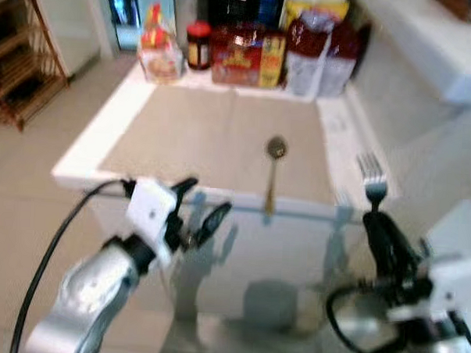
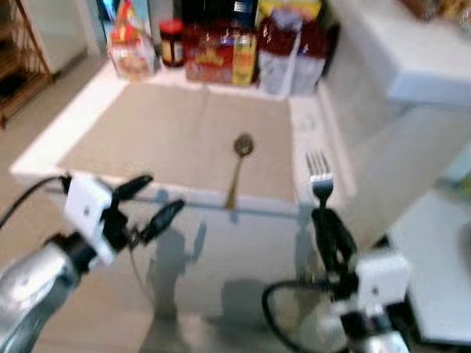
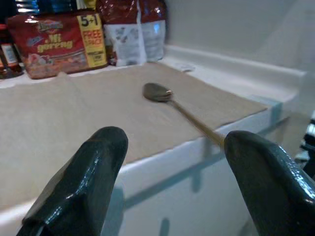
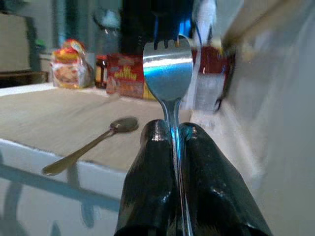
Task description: Setting the table
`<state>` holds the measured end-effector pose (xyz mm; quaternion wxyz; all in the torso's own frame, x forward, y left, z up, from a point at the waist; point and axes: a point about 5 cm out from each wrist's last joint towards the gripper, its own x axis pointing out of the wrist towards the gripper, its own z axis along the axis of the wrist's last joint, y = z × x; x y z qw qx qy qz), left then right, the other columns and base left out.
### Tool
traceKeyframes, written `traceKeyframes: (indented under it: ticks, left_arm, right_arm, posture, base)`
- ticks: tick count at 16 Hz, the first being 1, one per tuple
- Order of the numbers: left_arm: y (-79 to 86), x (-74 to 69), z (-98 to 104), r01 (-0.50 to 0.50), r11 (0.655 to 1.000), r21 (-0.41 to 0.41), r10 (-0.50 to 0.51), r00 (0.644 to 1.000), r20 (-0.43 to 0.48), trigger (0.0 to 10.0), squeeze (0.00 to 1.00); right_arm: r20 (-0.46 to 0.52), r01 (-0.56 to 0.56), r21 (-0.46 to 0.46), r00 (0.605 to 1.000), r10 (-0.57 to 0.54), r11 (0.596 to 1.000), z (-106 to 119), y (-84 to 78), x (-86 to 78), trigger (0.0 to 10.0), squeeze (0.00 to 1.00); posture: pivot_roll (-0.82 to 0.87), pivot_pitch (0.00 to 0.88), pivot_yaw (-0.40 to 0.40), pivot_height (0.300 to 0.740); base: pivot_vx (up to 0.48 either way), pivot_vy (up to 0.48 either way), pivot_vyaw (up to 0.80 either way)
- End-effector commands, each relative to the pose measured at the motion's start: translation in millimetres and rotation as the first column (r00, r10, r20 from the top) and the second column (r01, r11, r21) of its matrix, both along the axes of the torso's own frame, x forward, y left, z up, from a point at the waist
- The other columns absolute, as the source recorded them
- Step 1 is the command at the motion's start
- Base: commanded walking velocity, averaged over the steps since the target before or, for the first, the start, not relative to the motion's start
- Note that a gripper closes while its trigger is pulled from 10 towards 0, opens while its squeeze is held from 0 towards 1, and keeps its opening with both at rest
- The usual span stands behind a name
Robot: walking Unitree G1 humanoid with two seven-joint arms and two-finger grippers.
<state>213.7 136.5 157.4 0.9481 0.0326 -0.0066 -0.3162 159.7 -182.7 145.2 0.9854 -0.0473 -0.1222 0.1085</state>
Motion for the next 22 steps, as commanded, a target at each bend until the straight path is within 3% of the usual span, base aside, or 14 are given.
traceKeyframes:
  ticks: [1, 5, 10, 17, 20, 22]
  left_arm:
    - [-2.2, -5.0, 3, 0.034, 0.999, -0.02, -0.034, 0.999, 0.014, 10.0, 0.0]
    - [1.9, -7.8, 2, 0.028, 0.999, -0.023, -0.028, 1.0, 0.015, 10.0, 0.0]
    - [-1.0, -8.2, 4, 0.042, 0.999, -0.031, -0.042, 0.999, 0.021, 10.0, 0.0]
    - [-4.2, 10.3, 14, -0.005, 0.999, -0.051, 0.008, 0.998, 0.068, 10.0, 0.0]
    - [-4.3, 16.7, 16, -0.045, 0.998, -0.049, 0.049, 0.996, 0.081, 10.0, 0.0]
    - [-6.2, 26.3, 21, -0.088, 0.996, -0.028, 0.09, 0.99, 0.106, 10.0, 0.0]
  right_arm:
    - [0.029, -0.02, -0.047, 0.999, 0.021, 0.999, 1, -2.5, -0.6, 10.0, 0.0]
    - [0.044, -0.009, -0.096, 0.999, 0.013, 0.995, -10, -15.7, -6.1, 10.0, 0.0]
    - [0.048, 0.01, -0.079, 0.999, -0.006, 0.997, -14, -19.7, -6.1, 10.0, 0.0]
    - [0.065, 0.06, 0.015, 0.996, -0.061, 0.998, -5, -23.5, 1.8, 10.0, 0.0]
    - [-0.048, 0.019, -0.038, 0.999, -0.021, 0.999, -5, -17.6, 17.4, 10.0, 0.0]
    - [-0.081, 0.001, 0.016, 0.997, 0.0, 1.0, 12, -11.7, 35.6, 10.0, 0.0]
  posture:
    - [0.03, 0.04, -0.009, 0.74]
    - [0.03, 0.047, -0.017, 0.74]
    - [0.03, 0.054, -0.014, 0.74]
    - [0.02, 0.043, -0.003, 0.74]
    - [0.01, 0.046, -0.012, 0.74]
    - [0.01, 0.05, -0.017, 0.74]
  base:
    - [0.0, -0.48, 0.0]
    - [0.0, -0.48, 0.0]
    - [0.0, -0.48, 0.0]
    - [0.0, -0.48, 0.0]
    - [0.0, -0.48, 0.0]
    - [0.0, -0.48, 0.0]
